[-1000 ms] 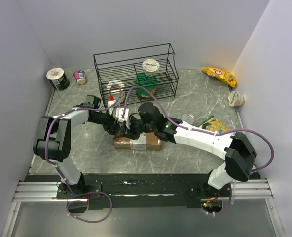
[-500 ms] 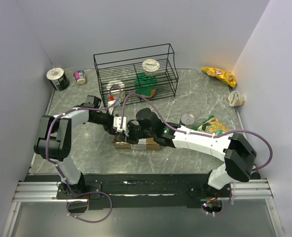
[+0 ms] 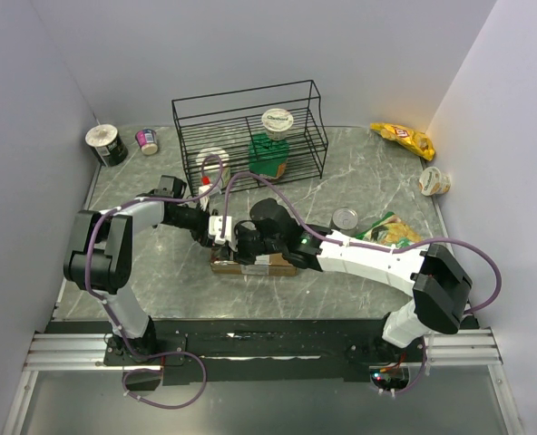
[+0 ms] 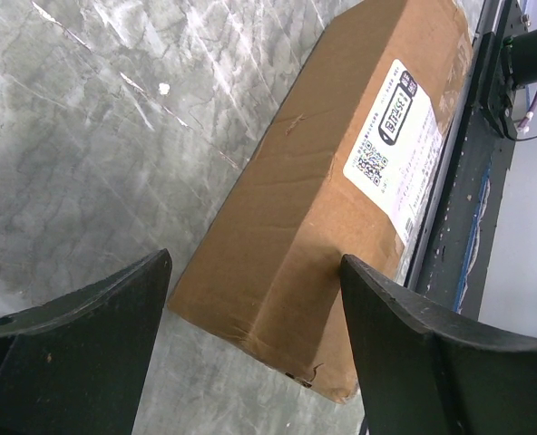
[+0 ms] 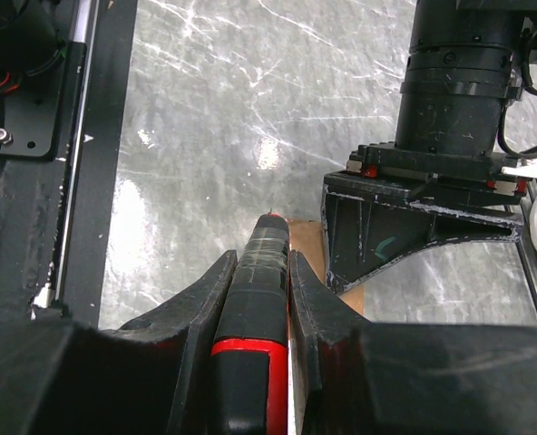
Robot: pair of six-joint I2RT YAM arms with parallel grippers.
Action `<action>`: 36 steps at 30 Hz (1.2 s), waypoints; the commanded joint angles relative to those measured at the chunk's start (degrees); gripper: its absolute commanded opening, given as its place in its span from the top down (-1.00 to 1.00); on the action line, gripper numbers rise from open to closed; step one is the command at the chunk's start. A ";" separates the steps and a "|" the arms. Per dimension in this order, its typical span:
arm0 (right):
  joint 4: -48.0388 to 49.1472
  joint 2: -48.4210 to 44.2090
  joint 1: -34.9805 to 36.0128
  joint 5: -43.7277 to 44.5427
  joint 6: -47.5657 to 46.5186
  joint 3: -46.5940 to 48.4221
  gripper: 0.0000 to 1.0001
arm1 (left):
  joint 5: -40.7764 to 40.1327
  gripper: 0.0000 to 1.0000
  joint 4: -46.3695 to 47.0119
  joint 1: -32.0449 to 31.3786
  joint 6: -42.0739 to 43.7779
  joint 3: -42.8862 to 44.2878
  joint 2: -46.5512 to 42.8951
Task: Unpack the express box
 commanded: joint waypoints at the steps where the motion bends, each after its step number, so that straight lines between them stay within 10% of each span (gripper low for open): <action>1: 0.38 -1.22 0.50 0.89 -0.70 3.05 1.00 | -4.60 -0.59 1.26 -0.35 2.16 0.46 1.99; 36: -9.54 1.51 -1.34 -0.07 2.11 5.51 1.00 | -3.38 -0.52 -0.58 0.27 5.85 0.11 1.29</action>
